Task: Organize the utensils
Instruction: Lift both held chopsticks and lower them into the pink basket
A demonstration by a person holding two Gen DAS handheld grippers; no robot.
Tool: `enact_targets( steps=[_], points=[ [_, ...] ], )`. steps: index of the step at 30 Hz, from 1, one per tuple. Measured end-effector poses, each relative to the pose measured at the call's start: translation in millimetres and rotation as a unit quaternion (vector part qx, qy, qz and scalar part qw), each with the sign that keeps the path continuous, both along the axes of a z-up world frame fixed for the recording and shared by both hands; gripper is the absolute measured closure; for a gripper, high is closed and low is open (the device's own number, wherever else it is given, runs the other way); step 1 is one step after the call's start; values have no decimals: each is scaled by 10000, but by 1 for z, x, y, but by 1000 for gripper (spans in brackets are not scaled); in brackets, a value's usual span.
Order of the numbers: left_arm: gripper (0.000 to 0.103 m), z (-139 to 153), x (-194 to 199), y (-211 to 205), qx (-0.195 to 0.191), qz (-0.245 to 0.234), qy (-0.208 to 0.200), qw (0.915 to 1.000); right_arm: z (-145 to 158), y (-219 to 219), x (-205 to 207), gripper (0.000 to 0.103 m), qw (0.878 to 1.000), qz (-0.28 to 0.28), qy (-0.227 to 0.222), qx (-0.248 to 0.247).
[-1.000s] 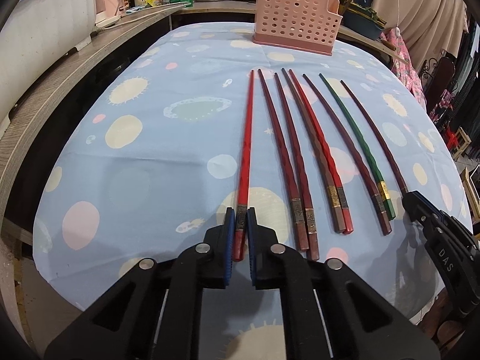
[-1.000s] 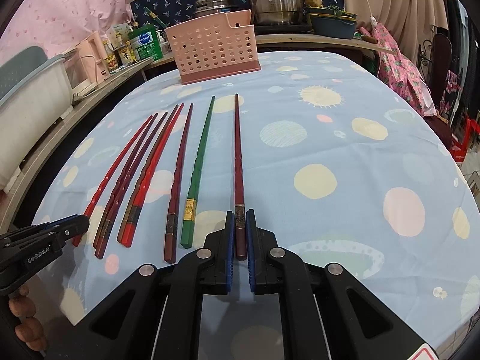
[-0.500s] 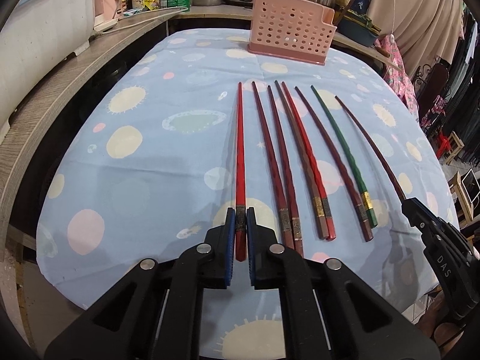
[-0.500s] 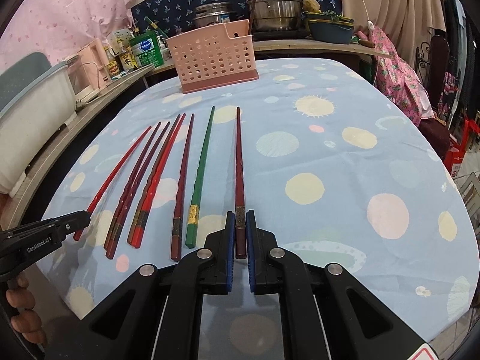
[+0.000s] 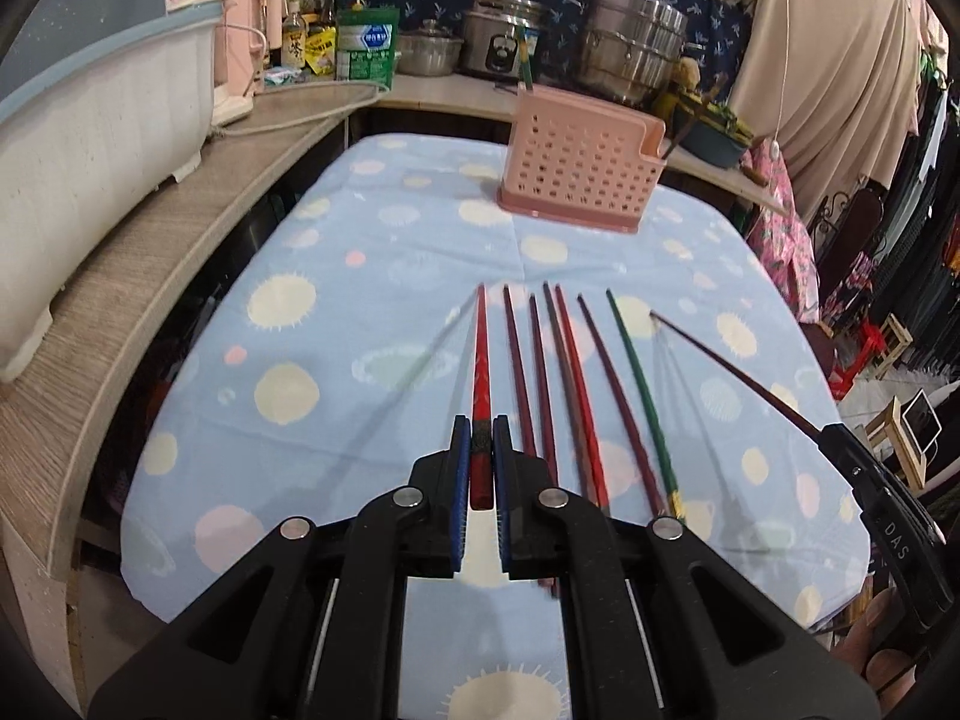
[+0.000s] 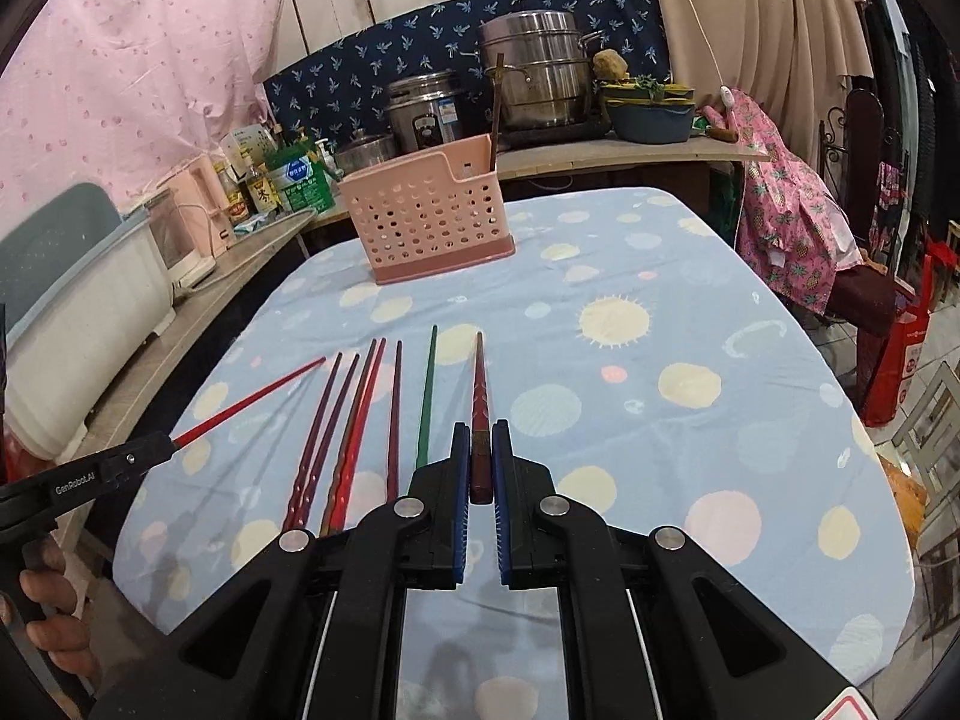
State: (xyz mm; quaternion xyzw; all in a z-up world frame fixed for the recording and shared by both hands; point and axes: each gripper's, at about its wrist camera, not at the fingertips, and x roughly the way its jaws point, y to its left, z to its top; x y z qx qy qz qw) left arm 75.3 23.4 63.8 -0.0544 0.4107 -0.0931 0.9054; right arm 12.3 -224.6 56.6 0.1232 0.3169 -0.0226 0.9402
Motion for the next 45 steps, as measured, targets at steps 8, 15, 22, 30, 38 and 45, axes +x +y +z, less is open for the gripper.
enact_targets(
  steps=[8, 15, 22, 30, 38, 45],
  points=[
    [96, 46, 25, 2, -77, 100, -461, 9989, 40, -16, 20, 96, 9989, -97, -435, 116],
    [96, 74, 56, -7, -149, 67, -687, 9975, 61, -27, 46, 96, 9979, -130, -595, 202],
    [96, 92, 86, -16, -147, 77, -847, 9963, 76, -39, 72, 96, 9969, -135, -675, 379],
    [96, 110, 112, -27, -204, 2, -974, 9950, 96, -47, 94, 96, 9955, -114, -813, 470],
    [96, 137, 133, -40, -402, -133, -1133, 9927, 118, -49, 117, 96, 9937, 33, -988, 530],
    [96, 169, 151, -50, -554, -120, -1421, 9882, 139, -54, 138, 96, 9909, 108, -1213, 568]
  ],
)
